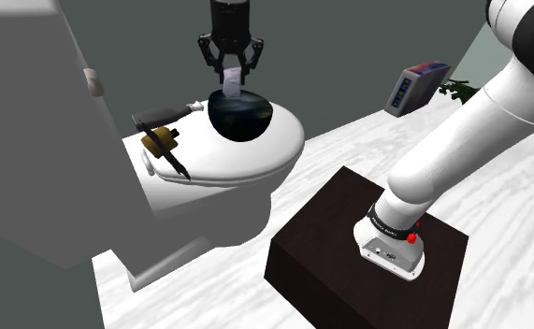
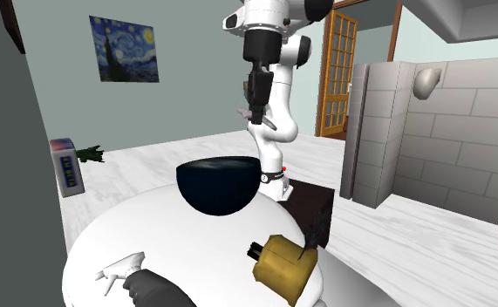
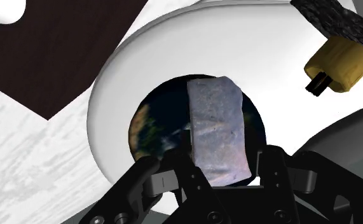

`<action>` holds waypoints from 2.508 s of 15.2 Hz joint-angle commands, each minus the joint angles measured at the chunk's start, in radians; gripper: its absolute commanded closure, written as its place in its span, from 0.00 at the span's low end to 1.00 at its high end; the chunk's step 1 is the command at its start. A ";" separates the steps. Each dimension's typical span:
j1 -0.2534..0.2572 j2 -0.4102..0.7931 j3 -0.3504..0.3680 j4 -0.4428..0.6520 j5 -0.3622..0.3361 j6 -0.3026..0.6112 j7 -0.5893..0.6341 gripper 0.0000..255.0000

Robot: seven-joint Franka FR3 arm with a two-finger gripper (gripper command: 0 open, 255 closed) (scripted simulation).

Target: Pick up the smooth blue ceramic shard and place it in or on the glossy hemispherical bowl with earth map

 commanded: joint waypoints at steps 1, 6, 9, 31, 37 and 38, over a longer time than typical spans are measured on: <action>-0.021 0.028 -0.024 0.018 -0.019 0.007 -0.041 1.00; -0.057 0.090 -0.061 0.063 -0.053 0.019 -0.107 1.00; -0.057 0.084 -0.061 0.016 -0.051 0.060 -0.106 1.00; -0.054 0.082 -0.058 -0.132 -0.050 0.206 -0.097 0.00; -0.053 0.075 -0.058 -0.012 -0.046 0.080 -0.100 0.00; -0.053 0.075 -0.058 -0.012 -0.046 0.080 -0.100 0.00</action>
